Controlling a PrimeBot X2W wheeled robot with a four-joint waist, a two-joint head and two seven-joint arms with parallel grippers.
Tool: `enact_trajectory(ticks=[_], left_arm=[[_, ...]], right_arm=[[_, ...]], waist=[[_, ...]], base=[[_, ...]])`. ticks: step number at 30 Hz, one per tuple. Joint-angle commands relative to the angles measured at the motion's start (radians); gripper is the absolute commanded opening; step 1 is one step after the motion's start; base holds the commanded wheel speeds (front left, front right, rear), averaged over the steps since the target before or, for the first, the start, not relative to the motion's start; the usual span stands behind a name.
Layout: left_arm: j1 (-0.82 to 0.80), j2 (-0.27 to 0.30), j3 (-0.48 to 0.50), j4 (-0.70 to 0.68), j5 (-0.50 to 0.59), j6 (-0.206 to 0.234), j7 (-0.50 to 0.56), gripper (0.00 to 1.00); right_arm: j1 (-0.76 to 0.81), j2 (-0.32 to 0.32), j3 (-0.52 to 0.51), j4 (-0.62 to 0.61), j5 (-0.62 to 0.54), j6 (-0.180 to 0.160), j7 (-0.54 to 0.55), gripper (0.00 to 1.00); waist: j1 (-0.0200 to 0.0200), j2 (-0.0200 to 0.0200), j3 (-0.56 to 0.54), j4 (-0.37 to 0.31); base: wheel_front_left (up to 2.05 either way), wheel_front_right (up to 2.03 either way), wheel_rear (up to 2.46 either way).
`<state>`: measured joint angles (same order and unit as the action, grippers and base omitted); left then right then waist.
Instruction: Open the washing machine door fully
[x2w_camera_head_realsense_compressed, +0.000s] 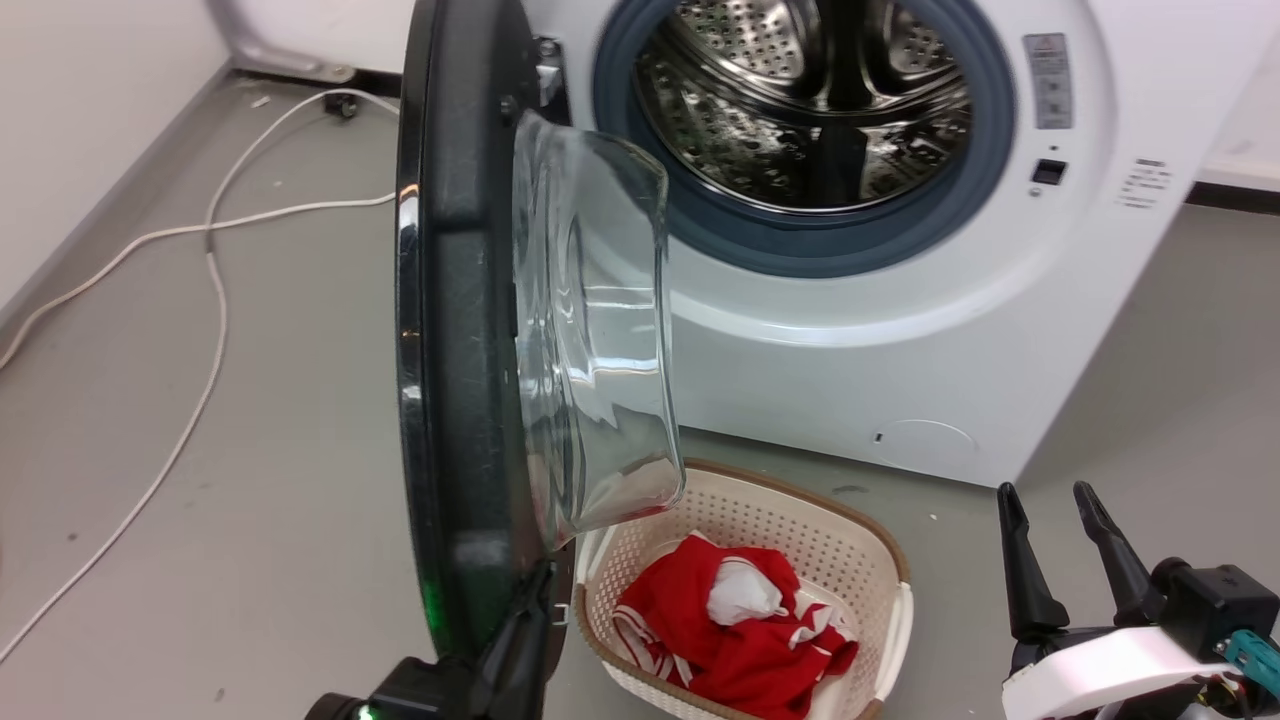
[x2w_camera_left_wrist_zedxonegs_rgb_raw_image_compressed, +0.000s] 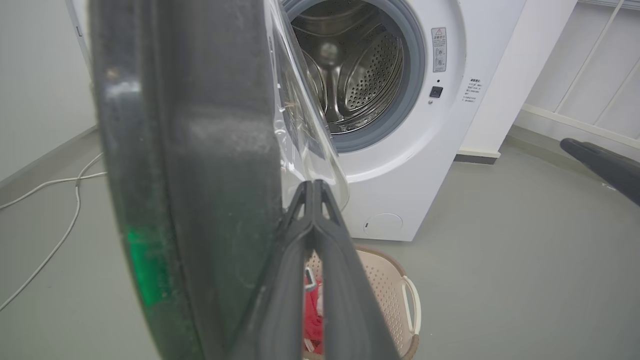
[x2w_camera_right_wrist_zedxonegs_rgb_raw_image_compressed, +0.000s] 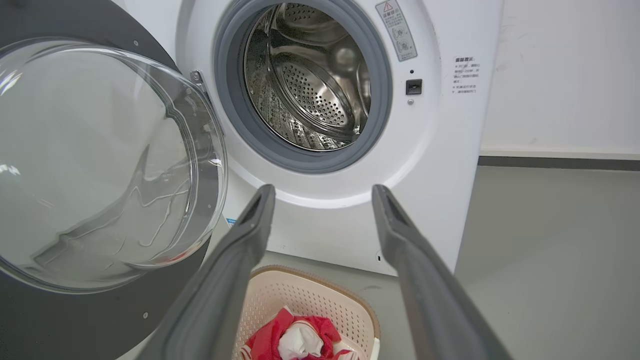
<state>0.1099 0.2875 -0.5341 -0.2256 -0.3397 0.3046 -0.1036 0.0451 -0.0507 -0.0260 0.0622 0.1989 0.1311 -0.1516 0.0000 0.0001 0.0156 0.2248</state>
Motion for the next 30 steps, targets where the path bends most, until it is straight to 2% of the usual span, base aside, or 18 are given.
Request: enact_trajectory(ticks=[1, 7, 13, 20, 30], left_arm=[[0.009, 0.013, 0.02, 0.002, -0.004, 0.013, 0.0, 0.0], [0.002, 0.033, 0.085, 0.021, -0.027, 0.037, -0.021, 0.0], [-0.048, 0.04, 0.179, 0.097, -0.075, 0.041, -0.071, 0.0], [-0.126, 0.063, 0.324, 0.218, -0.145, 0.028, -0.133, 0.0], [-0.196, 0.123, 0.526, 0.354, -0.21, -0.033, -0.161, 0.0]], right_arm=[[0.005, 0.001, -0.001, -0.005, -0.001, 0.0, 0.002, 1.0], [-0.011, 0.001, 0.002, -0.005, 0.0, 0.0, 0.006, 1.0], [-0.031, 0.001, 0.017, -0.005, -0.016, 0.0, 0.019, 1.0], [-0.054, 0.001, 0.028, -0.008, -0.024, 0.0, 0.034, 1.0], [-0.078, 0.001, 0.029, -0.012, -0.031, 0.0, 0.043, 1.0]], waist=[[0.0, -0.0001, 0.007, 0.041], [0.0, -0.0001, 0.024, 0.092], [0.0, -0.0001, 0.047, 0.105], [0.0, -0.0001, 0.078, 0.096], [0.0, -0.0001, 0.122, 0.057]], base=[[0.0, 0.0, 0.0], [0.0, 0.0, 0.0], [0.0, 0.0, 0.0], [0.0, 0.0, 0.0], [0.0, 0.0, 0.0]])
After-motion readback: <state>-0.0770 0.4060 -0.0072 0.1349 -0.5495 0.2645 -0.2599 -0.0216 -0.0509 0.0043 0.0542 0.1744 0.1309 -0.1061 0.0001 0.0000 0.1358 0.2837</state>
